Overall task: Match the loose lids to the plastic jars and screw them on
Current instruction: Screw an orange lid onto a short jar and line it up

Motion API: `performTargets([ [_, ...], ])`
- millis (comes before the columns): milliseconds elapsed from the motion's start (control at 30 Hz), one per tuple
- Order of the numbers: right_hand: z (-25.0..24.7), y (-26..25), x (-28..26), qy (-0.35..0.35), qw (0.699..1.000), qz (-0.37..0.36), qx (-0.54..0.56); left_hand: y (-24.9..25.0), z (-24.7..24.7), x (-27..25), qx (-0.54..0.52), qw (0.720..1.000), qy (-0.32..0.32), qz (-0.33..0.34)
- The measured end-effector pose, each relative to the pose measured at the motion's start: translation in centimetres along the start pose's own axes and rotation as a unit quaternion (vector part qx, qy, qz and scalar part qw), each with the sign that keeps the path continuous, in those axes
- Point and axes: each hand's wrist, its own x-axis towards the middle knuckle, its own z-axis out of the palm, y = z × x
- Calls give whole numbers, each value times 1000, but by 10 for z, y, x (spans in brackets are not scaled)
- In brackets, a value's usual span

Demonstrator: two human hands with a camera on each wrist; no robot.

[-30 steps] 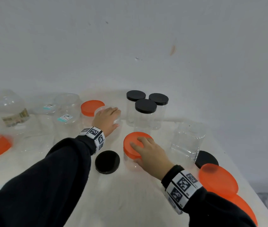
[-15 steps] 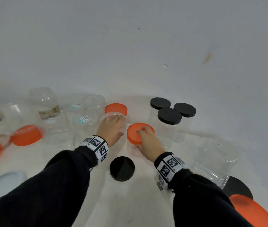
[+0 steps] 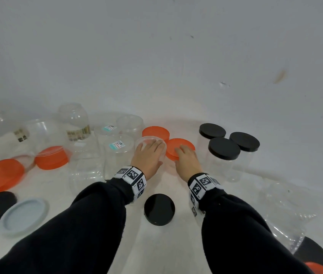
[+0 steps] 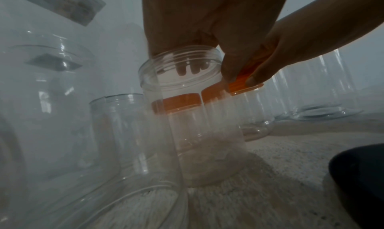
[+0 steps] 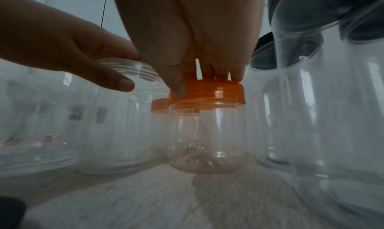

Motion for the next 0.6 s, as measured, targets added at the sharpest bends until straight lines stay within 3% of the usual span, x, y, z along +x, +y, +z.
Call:
performTargets([
  [333,1,-1,16,-31,999,14,-21,1,4,3,23,1000,9,-4],
  [600,-11,-9,-15,-30,999,1,13,1,5,2,30,999,16,3],
])
